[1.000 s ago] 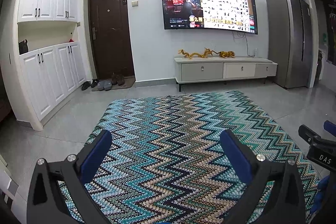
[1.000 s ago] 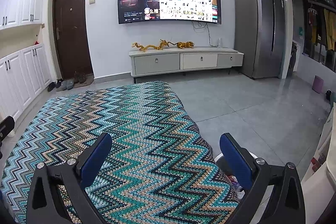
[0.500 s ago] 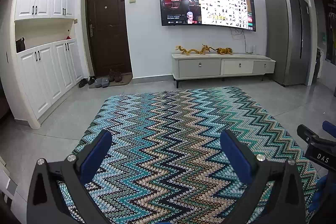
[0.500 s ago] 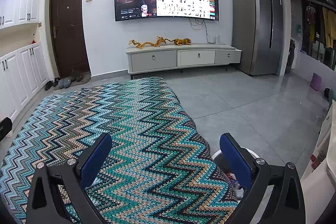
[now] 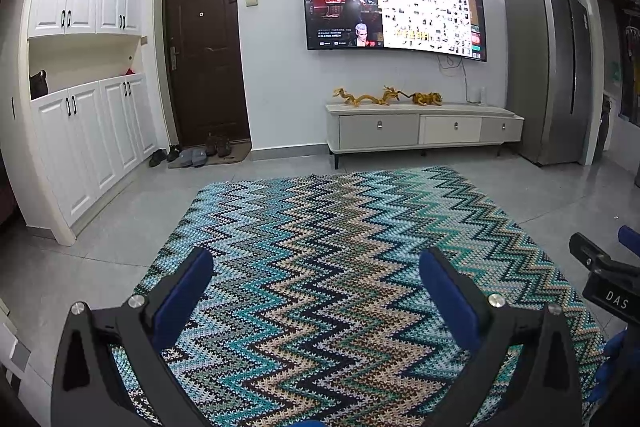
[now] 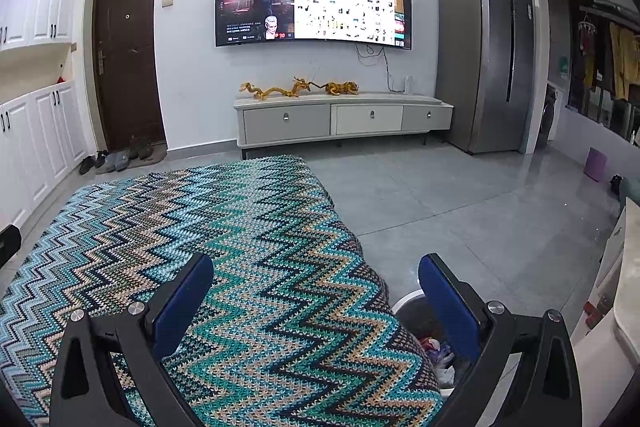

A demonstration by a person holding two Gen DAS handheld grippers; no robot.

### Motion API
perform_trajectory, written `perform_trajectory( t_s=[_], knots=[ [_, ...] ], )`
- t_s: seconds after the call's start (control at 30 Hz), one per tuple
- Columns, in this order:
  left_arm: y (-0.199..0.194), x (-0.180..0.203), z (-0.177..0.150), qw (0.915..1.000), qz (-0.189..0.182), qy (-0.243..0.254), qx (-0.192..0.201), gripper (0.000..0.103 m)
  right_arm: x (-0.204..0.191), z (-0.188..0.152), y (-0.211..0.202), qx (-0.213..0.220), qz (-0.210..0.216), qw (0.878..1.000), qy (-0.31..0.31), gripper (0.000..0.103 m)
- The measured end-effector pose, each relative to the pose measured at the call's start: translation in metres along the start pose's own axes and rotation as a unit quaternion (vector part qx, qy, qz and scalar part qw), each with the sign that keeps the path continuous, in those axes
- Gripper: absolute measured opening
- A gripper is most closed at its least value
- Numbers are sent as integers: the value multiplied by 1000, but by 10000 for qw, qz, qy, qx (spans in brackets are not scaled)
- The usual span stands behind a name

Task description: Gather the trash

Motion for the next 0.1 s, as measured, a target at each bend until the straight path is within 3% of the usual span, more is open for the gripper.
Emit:
perform_trajectory(
  t_s=[0.1],
  knots=[
    [0,0,0,10000,-5,-9,17,103,-1,1,0,20,-2,10000,-38,103]
  ],
)
Point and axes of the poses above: each gripper's, at about its wrist camera, not at the fingertips, and y roughly the way its jaws point, x to its right, z to its top, the point moved 2 cm from there along y, roughly the way its jaws point, and after that the axes turned 15 degrees about x, right-handed, at the moved point
